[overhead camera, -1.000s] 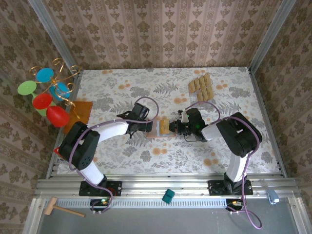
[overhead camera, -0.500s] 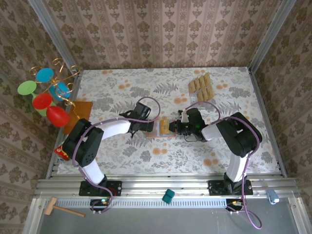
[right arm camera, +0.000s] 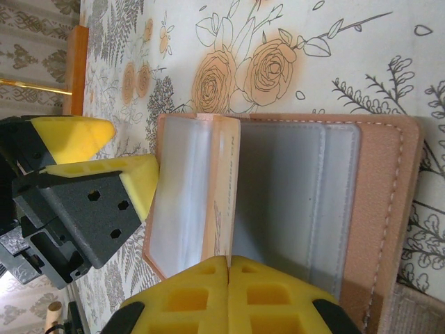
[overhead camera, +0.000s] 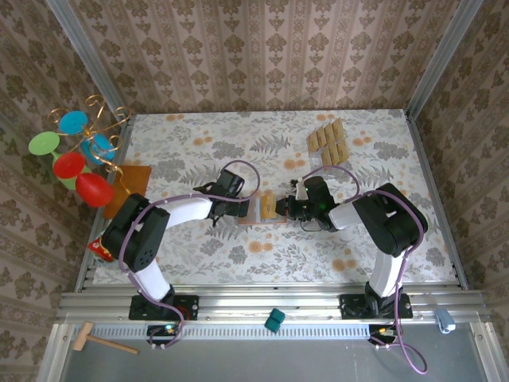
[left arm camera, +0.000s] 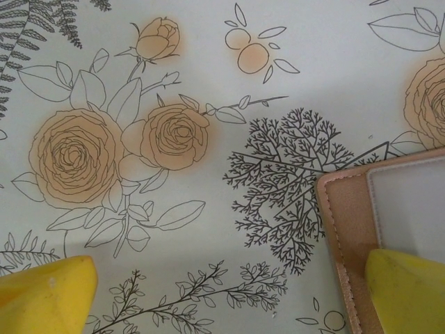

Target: Put the credit cards into the card holder

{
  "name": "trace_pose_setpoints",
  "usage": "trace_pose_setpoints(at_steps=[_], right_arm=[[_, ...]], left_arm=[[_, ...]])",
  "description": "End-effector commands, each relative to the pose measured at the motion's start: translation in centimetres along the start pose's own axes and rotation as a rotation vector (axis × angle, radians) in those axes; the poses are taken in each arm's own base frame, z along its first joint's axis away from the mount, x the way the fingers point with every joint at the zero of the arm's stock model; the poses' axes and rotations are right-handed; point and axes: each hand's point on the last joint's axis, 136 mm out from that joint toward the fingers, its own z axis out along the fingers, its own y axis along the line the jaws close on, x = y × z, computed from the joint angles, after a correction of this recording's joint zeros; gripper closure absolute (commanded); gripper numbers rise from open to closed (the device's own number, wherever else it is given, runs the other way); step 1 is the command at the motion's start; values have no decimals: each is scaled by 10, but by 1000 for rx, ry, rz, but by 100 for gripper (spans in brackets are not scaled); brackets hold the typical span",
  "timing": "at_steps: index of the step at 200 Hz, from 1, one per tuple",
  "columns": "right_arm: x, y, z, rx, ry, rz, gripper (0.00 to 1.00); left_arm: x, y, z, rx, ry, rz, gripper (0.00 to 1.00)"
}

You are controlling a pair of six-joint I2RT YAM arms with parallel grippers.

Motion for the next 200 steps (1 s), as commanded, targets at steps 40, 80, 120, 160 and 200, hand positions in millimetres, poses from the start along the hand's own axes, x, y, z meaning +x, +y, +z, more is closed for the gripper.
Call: trace_pose_setpoints(at_steps=[40, 80, 120, 160, 200], right_arm=[[4, -5, -5, 15, 6, 34, 100], [8, -5, -2, -2, 19, 48, 100], [11, -4, 1, -30, 31, 61, 100], [14, -6, 3, -38, 37, 78, 100], [18, -10, 3, -36, 39, 95, 100]], left_arm=[[9, 6, 4, -13, 24, 5, 0], [9, 5, 4, -12, 24, 7, 0], [10, 5, 4, -13, 24, 7, 0], [10, 6, 4, -13, 24, 8, 0], [10, 6, 4, -15, 25, 9, 0]])
